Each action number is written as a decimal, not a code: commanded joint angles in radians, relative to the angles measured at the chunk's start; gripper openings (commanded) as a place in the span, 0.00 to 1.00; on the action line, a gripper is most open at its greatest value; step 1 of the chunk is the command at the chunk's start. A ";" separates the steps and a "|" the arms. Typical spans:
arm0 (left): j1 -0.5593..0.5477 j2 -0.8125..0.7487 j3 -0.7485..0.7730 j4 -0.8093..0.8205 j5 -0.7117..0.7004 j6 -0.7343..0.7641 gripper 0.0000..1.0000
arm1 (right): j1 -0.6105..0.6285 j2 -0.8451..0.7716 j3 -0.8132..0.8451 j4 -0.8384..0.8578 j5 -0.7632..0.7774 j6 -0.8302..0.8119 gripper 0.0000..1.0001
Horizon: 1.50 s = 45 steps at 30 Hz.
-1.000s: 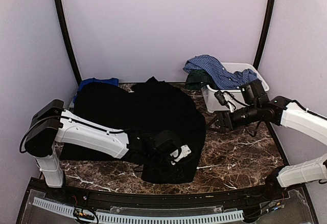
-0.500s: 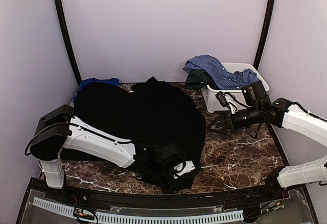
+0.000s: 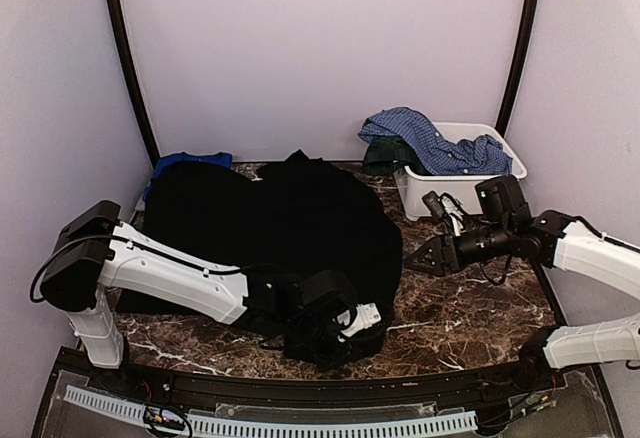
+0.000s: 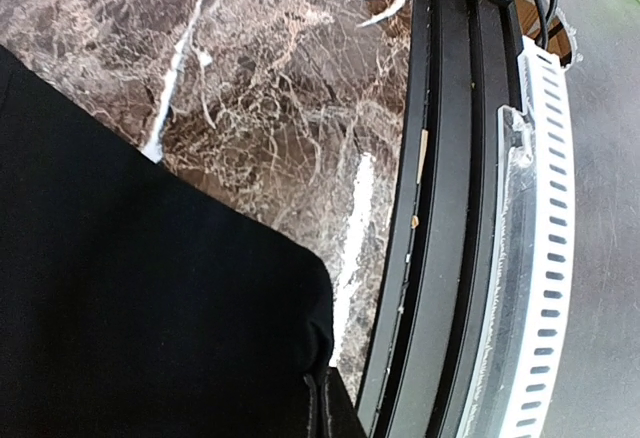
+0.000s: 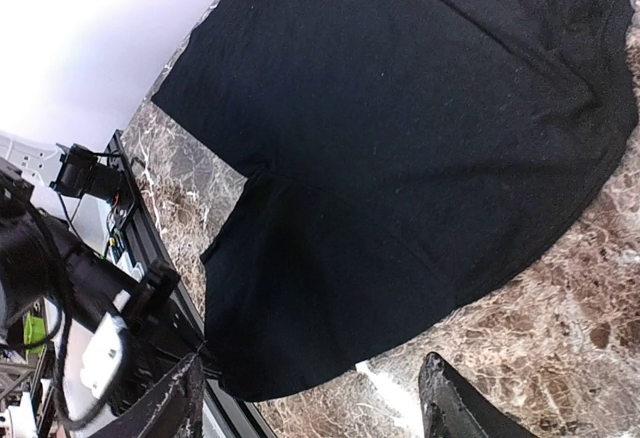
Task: Fold and stack the mixed laundry pile
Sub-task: Pick up the flattened T-shirt from the center of the board, then pass from the left arm to the right
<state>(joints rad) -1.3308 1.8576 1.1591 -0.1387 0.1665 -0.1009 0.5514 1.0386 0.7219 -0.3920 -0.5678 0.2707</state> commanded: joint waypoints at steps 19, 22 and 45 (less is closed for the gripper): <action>0.093 -0.251 -0.155 0.057 -0.088 0.089 0.00 | 0.136 0.194 -0.013 0.011 0.193 0.166 0.50; 0.093 -0.250 -0.160 0.067 -0.090 0.095 0.00 | 0.137 0.193 -0.055 0.057 0.183 0.236 0.48; 0.056 -0.230 -0.166 0.119 -0.063 0.131 0.00 | 0.163 0.411 -0.153 0.332 0.112 0.431 0.32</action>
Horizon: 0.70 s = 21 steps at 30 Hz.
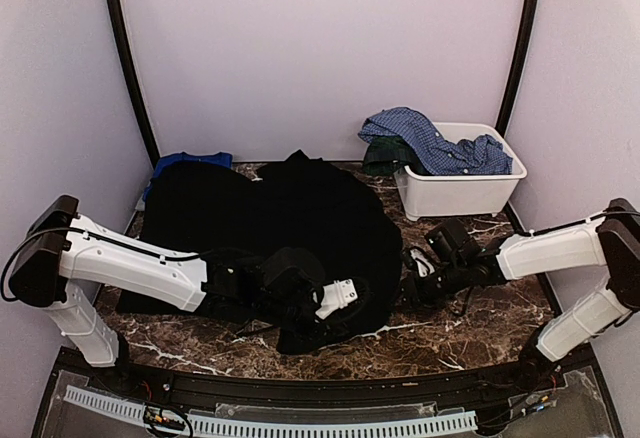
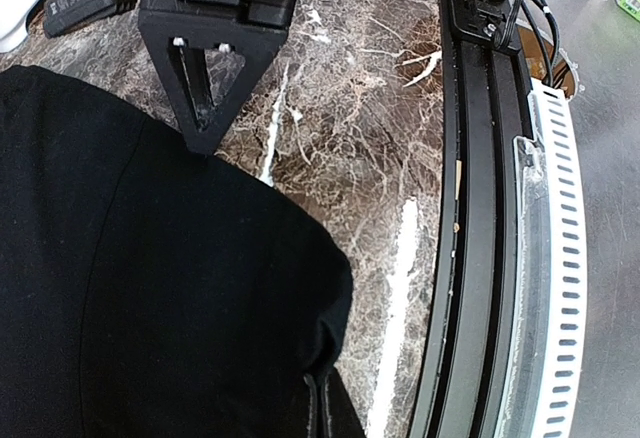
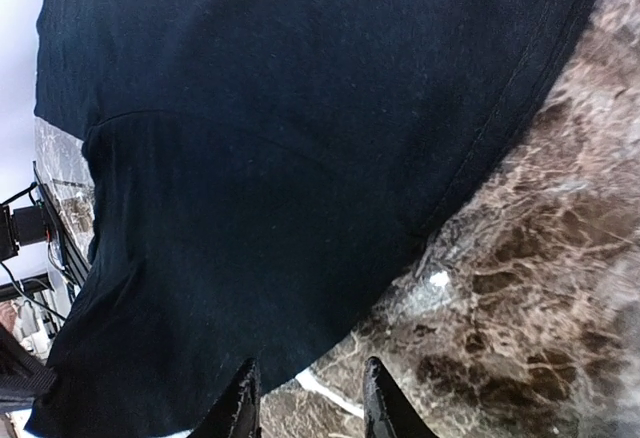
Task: Fold and stack the mixed laundry pile
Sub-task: Pass from the left arm to the right
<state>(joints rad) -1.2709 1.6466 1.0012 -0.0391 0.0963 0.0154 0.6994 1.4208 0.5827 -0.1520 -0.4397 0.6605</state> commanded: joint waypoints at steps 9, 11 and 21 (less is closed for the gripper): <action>-0.004 -0.066 -0.043 0.036 0.029 0.017 0.00 | 0.017 0.071 -0.024 0.134 -0.005 0.067 0.36; -0.004 -0.083 -0.053 0.066 0.029 0.013 0.00 | 0.016 0.080 -0.020 0.141 -0.008 0.073 0.42; -0.006 -0.107 -0.065 0.065 0.055 0.034 0.00 | 0.017 0.089 -0.013 0.182 -0.018 0.096 0.34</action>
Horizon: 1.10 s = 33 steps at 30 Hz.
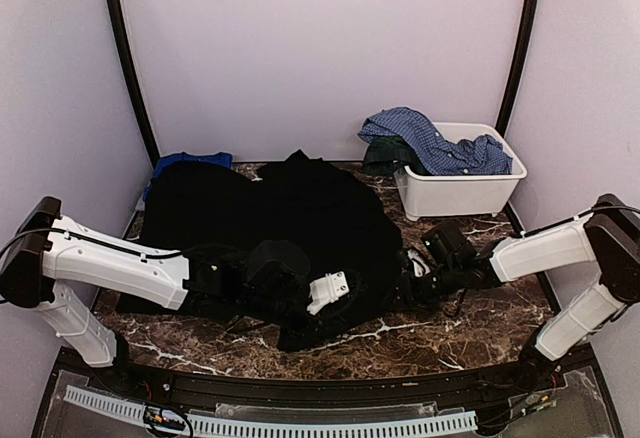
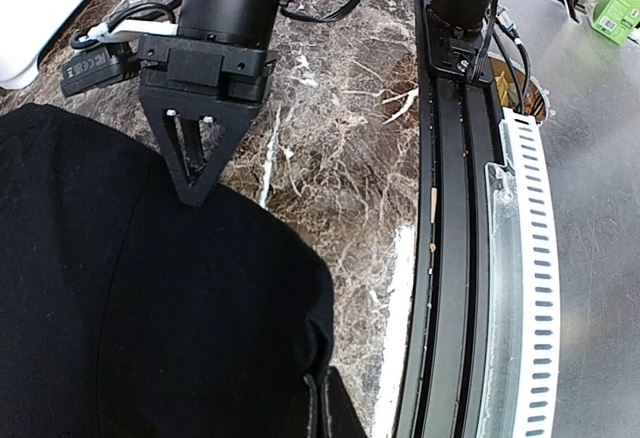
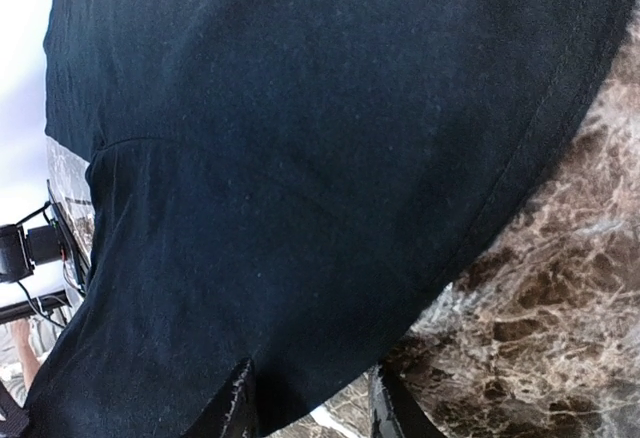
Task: Fold and stack the mixed laundry pile
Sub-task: Pass from the left arm to the right
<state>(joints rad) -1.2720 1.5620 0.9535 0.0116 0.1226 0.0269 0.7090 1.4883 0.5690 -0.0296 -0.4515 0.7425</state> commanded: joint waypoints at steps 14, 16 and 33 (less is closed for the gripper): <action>0.230 -0.290 -0.181 -0.100 -0.097 -0.587 0.56 | -0.016 -0.170 -0.040 -0.057 0.105 0.013 0.00; 0.315 -0.394 -0.228 -0.238 -0.142 -0.747 0.57 | -0.027 -0.183 -0.049 -0.059 0.108 0.010 0.00; 0.853 -0.855 -0.471 -1.032 -0.239 -1.428 0.73 | -0.108 -0.220 -0.051 -0.070 0.117 -0.024 0.00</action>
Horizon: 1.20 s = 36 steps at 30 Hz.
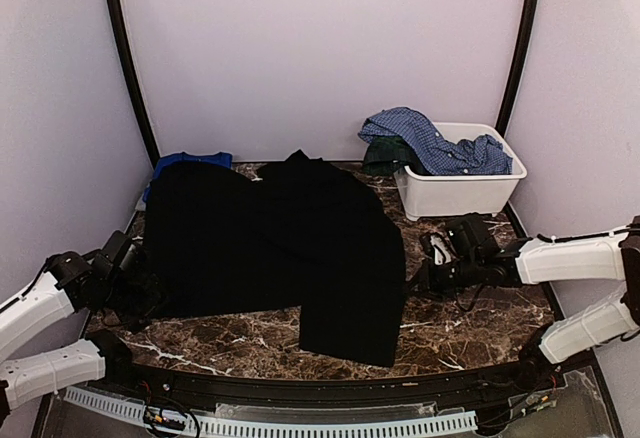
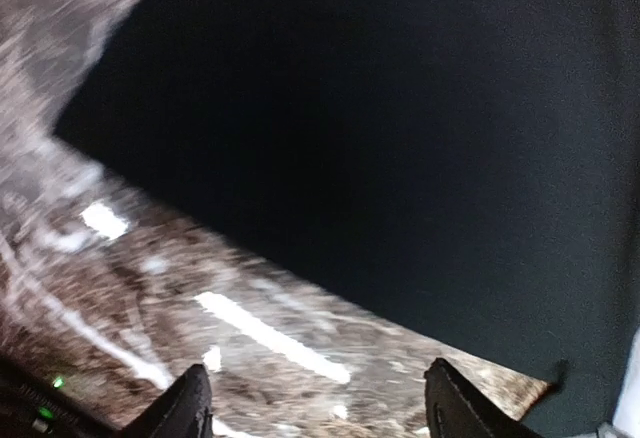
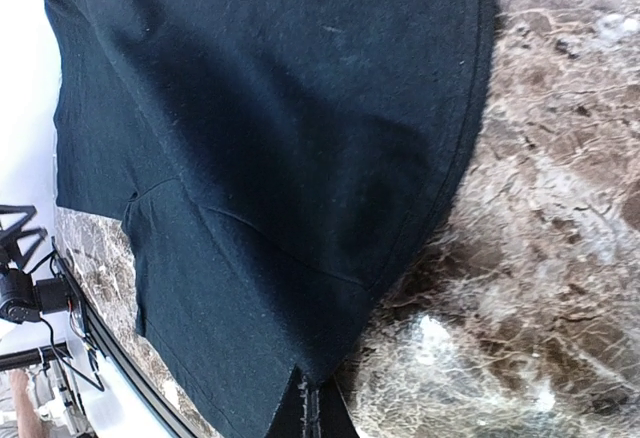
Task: Fold and stack the mixed laundry pile
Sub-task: Pass from the left arm to the right, then pick up the flattened T-shirt from the center of the board.
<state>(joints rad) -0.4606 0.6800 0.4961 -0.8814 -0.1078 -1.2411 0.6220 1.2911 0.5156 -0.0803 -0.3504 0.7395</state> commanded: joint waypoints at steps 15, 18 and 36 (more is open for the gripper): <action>0.348 0.169 0.021 -0.147 -0.107 -0.131 0.68 | -0.051 -0.021 0.025 -0.018 -0.015 -0.051 0.00; 0.416 0.210 0.020 -0.078 -0.093 -0.067 0.64 | -0.051 -0.018 0.028 -0.012 -0.017 -0.058 0.00; 0.550 0.464 0.037 0.129 -0.052 0.103 0.29 | -0.056 0.009 0.044 -0.019 -0.028 -0.074 0.00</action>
<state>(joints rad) 0.0792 1.1149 0.5369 -0.7784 -0.1753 -1.1526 0.5747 1.2869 0.5331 -0.1020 -0.3702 0.6811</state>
